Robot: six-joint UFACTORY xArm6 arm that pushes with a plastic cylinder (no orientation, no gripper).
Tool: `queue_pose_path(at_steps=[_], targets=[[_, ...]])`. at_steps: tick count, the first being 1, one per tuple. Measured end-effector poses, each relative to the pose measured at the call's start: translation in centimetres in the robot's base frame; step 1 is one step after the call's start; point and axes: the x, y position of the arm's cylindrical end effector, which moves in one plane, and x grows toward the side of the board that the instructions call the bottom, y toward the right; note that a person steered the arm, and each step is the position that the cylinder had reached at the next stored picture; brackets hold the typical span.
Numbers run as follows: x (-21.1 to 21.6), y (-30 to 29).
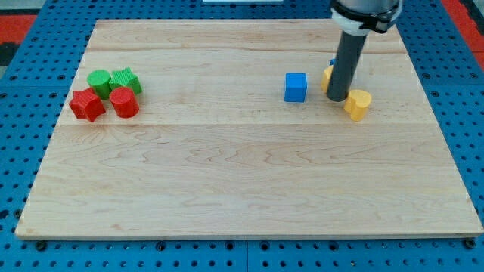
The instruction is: Move the hexagon and triangle at the top right of the board
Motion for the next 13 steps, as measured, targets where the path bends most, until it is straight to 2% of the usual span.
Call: queue_pose_path(at_steps=[2, 4, 5, 8, 9, 10, 12, 13], targets=[[-6.0, 1.3], [-3.1, -0.3], [-5.3, 2.0], [-6.0, 5.3], [-8.2, 1.8], [-9.6, 1.0], [-9.3, 4.6], [-12.5, 4.6]])
